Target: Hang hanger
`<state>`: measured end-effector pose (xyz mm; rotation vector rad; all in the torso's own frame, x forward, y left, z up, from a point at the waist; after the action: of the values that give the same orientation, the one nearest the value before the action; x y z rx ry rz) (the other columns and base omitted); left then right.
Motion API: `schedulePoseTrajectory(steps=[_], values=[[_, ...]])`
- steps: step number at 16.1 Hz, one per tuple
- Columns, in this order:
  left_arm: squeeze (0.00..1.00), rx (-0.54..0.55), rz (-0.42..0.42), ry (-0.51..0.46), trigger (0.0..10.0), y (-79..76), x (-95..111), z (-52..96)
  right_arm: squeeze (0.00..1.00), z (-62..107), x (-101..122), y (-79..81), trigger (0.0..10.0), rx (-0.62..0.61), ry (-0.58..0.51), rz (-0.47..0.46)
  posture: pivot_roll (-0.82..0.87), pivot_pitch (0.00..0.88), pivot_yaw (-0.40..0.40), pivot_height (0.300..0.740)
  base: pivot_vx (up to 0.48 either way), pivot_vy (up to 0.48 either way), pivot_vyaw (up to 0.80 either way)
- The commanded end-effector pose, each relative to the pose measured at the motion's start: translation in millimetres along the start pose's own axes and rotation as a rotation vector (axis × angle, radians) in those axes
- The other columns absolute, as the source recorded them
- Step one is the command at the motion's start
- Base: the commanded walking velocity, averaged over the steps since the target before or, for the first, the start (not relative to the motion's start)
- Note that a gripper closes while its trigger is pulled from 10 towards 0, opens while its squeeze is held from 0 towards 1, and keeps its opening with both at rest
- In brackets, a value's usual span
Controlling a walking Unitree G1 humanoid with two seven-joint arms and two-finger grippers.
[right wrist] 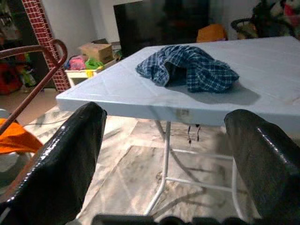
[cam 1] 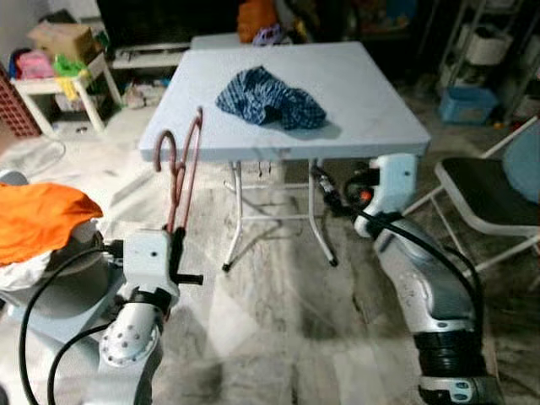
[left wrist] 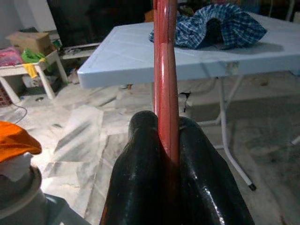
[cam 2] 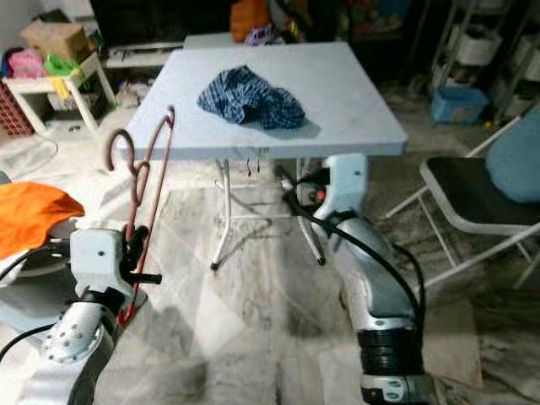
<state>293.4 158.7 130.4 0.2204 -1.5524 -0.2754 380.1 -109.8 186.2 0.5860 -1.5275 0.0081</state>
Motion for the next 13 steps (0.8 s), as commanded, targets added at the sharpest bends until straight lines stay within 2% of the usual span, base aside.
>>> schedulePoseTrajectory(steps=[1,4,13], values=[[0.0,-0.012,0.011,-0.016,10.0,-1.2,3.3,-1.8,0.0,-0.5,2.1,-2.5,10.0,-0.007,0.006,-0.003,-0.01,0.084,0.04,0.74,0.0,0.0,0.0],[0.0,-0.025,0.016,-0.019,10.0,-4.0,3.6,-0.1,0.0,-0.1,1.4,-3.1,10.0,-0.011,0.007,-0.009,-0.01,0.084,0.039,0.74,0.0,0.0,0.0],[0.0,-0.082,0.022,-0.026,10.0,-10.9,2.9,2.6,0.0,-0.5,-2.2,-3.9,10.0,-0.017,0.019,-0.019,-0.01,0.091,0.04,0.74,0.0,0.0,-0.8]])
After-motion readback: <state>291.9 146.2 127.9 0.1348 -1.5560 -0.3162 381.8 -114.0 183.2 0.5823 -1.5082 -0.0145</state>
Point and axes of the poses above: a point about 5 cm out from each wrist's last joint towards the gripper, its own z axis pointing back from the gripper into the wrist, its own x axis along the axis of the wrist's last joint, y = z × x, the point moved 5 cm from there along -z, pointing out of the wrist towards the gripper, and after that the axes turned 15 degrees about -z, right-handed, at the moved point
